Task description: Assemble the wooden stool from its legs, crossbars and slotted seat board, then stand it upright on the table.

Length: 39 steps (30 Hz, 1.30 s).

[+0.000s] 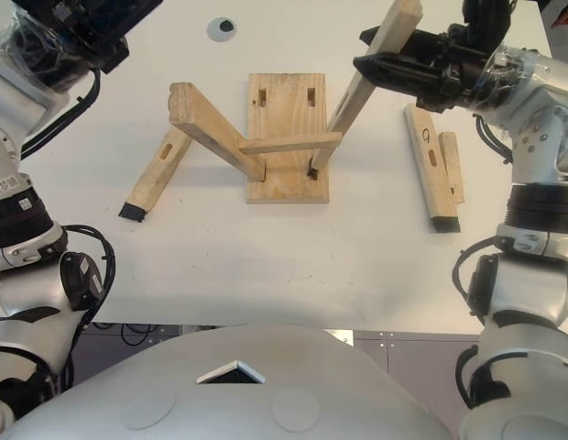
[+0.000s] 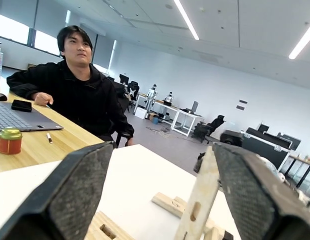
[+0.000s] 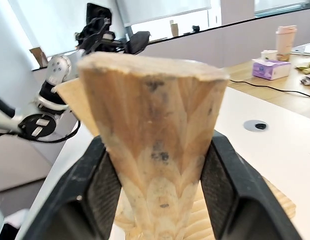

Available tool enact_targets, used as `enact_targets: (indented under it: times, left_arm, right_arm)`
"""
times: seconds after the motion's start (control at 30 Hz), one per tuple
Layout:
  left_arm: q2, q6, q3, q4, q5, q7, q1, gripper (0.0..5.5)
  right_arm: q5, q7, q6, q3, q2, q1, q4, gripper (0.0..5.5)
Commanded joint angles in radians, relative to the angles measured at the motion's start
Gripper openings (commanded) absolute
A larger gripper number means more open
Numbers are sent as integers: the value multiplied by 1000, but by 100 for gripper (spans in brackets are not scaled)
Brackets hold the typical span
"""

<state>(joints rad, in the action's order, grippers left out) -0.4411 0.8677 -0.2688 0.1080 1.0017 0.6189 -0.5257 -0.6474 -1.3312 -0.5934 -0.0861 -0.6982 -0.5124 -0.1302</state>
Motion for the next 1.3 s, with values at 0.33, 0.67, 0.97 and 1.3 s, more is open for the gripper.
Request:
enact_targets:
  times: [0.33,0.67,0.97,1.3]
  left_arm:
    - [-83,125,58,-55,-38,-32,-89,363]
    - [-169,266,188,44,-71,4,-232,363]
    - [-378,434,603,187,-169,305,-638,363]
    - [-354,261,1035,149,-476,588,-766,334]
  right_arm:
    - [35,-93,18,63,-113,67,156,204]
    - [62,-32,69,81,-122,97,350,203]
    - [122,59,74,101,-116,112,333,203]
    - [147,168,78,181,-69,94,343,203]
